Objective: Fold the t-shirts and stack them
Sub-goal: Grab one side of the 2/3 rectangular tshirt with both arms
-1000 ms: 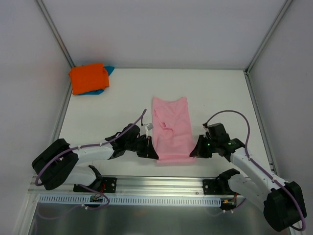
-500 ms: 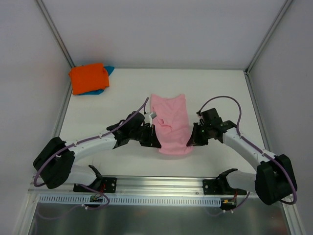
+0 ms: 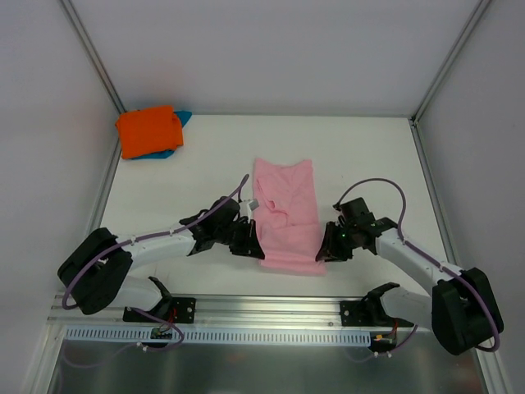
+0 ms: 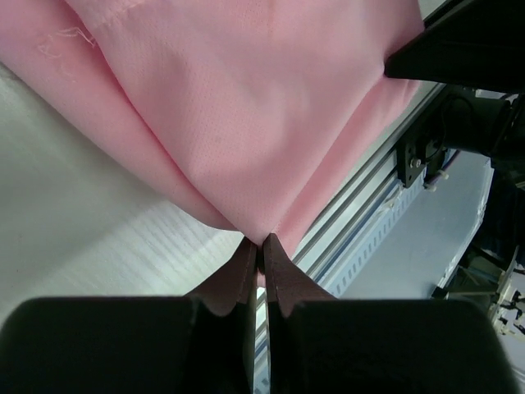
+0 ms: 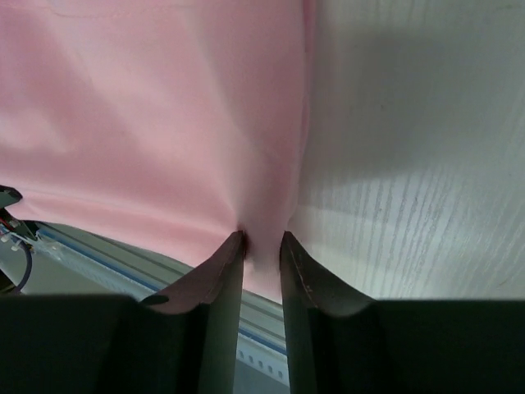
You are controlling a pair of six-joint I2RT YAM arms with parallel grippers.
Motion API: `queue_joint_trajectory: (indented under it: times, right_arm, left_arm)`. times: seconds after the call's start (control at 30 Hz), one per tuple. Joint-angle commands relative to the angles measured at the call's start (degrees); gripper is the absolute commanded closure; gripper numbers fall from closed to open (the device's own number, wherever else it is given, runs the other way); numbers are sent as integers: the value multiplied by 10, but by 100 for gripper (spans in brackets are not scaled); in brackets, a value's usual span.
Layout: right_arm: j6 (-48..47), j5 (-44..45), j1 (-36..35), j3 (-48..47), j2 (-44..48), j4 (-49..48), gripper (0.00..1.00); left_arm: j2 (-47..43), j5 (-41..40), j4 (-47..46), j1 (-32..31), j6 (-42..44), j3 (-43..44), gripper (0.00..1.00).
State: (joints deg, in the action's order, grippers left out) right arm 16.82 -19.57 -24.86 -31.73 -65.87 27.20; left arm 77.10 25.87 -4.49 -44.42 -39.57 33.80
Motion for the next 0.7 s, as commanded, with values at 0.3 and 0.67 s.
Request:
queue_joint_trajectory:
  times: [0.3, 0.67]
  right_arm:
    - [16, 28, 0, 65, 89, 20, 53]
    - [34, 30, 0, 103, 118, 15, 43]
  left_arm:
    - [37, 29, -75, 4, -20, -35, 100]
    - [48, 30, -73, 4, -16, -26, 100]
